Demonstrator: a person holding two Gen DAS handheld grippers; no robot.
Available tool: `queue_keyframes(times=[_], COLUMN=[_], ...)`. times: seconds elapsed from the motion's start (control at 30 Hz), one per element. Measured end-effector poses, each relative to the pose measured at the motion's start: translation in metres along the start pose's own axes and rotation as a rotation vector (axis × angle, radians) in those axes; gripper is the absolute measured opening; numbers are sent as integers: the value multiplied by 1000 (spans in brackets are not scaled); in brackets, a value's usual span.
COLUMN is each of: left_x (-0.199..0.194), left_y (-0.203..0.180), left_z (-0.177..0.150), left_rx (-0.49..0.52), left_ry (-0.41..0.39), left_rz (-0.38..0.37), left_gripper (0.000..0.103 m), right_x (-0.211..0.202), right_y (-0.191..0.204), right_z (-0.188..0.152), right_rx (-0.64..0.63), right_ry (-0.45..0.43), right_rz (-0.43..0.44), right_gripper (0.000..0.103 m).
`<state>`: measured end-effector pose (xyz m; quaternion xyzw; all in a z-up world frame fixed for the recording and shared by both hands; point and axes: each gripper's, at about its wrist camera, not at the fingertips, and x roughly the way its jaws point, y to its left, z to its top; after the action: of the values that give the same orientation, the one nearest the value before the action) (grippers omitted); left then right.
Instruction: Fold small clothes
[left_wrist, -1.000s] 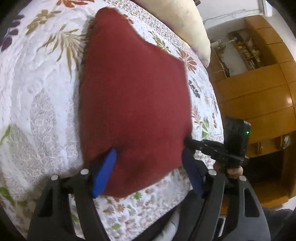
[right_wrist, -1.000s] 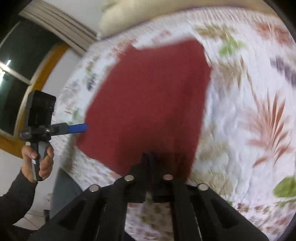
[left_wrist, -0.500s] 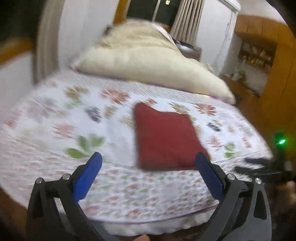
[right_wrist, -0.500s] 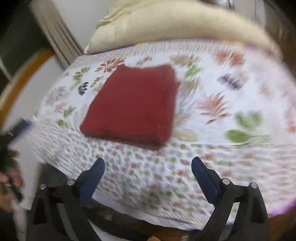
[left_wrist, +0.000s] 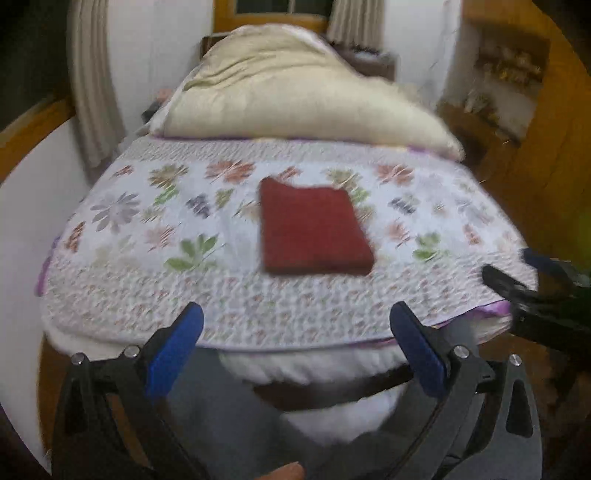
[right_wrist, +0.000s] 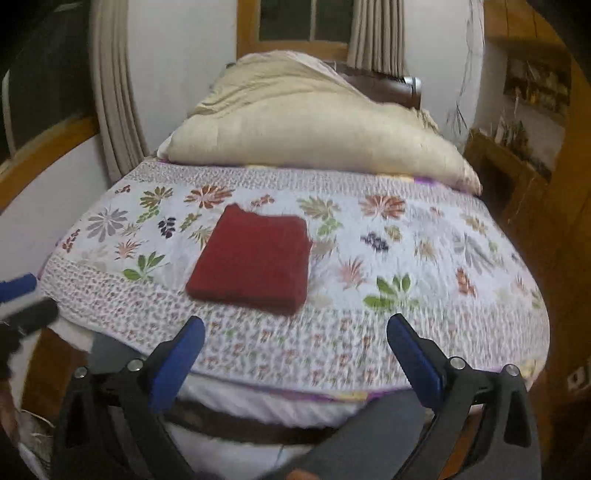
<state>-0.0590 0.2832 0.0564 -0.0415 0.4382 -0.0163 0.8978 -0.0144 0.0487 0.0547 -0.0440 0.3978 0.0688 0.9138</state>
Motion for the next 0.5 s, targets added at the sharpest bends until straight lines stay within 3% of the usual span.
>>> queue_keyframes(times=[0.1, 0.2, 0.3, 0.5], left_x=[4, 12, 7, -2], left_y=[1, 3, 3, 10], left_z=[-13, -25, -32, -35], left_rx=[-38, -45, -22, -35], left_ry=[40, 69, 48, 29], left_rz=[14, -7, 31, 11], left_gripper=[100, 100, 100, 100], right_x=[-11, -13, -10, -16], right_y=[14, 24, 34, 44], right_z=[-9, -17, -23, -26], right_rx=[-40, -40, -48, -63], right_ry=[4, 19, 41, 24], right_rz=[-62, -55, -43, -50], right_gripper=[99, 99, 99, 99])
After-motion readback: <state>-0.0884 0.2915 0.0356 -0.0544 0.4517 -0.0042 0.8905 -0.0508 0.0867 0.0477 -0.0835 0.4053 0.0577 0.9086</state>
